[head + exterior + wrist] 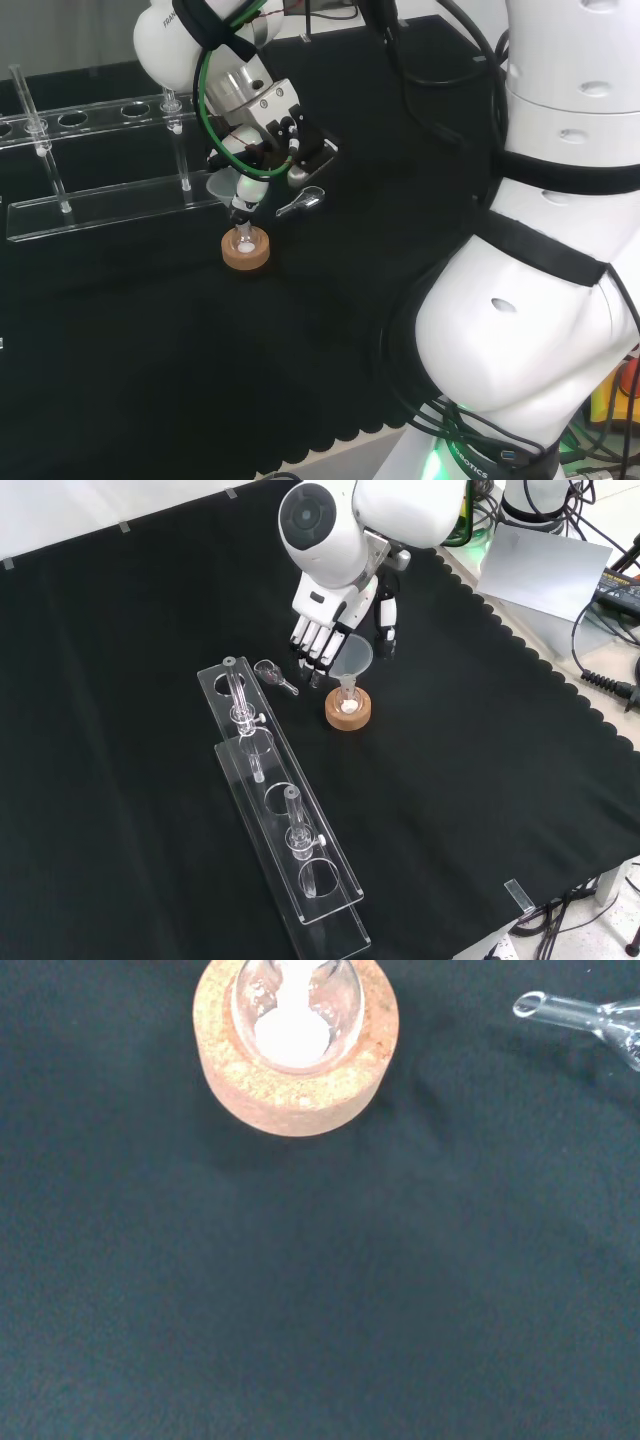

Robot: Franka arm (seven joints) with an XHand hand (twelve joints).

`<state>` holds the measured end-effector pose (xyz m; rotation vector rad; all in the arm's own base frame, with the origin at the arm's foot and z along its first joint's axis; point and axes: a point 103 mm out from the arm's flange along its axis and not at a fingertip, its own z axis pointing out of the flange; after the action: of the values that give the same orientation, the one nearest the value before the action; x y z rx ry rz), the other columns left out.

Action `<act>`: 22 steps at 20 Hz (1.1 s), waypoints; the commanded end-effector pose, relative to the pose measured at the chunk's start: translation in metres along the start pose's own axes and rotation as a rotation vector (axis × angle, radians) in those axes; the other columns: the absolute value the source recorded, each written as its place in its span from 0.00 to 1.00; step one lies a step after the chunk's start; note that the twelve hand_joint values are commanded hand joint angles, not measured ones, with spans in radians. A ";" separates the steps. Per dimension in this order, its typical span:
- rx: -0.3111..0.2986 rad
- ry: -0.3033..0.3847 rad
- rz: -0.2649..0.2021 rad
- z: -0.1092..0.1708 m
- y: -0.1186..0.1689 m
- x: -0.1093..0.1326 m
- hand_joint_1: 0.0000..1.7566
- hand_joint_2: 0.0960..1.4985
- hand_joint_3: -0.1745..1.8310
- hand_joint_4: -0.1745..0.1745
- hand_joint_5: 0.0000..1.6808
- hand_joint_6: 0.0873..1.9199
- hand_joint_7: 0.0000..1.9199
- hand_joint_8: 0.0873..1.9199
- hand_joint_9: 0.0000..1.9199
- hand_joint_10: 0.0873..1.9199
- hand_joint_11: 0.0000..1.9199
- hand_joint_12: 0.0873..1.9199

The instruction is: Remove the funnel from the round-bottom flask.

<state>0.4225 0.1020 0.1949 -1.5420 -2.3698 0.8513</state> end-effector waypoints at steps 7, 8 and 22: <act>-0.081 -0.055 0.044 -0.008 -0.003 -0.001 0.42 0.65 0.00 0.33 0.19 0.00 0.18 0.33 0.30 0.30 0.16 0.69; -0.086 -0.058 0.047 -0.009 -0.005 -0.002 0.43 0.65 0.00 0.34 0.21 0.00 0.19 0.33 0.31 0.29 0.16 0.69; -0.145 -0.066 0.072 -0.053 -0.036 -0.013 0.44 0.66 0.00 0.36 0.26 0.00 0.21 0.33 0.32 0.29 0.18 0.68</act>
<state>0.4257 0.0991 0.2421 -1.6741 -2.4818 0.7810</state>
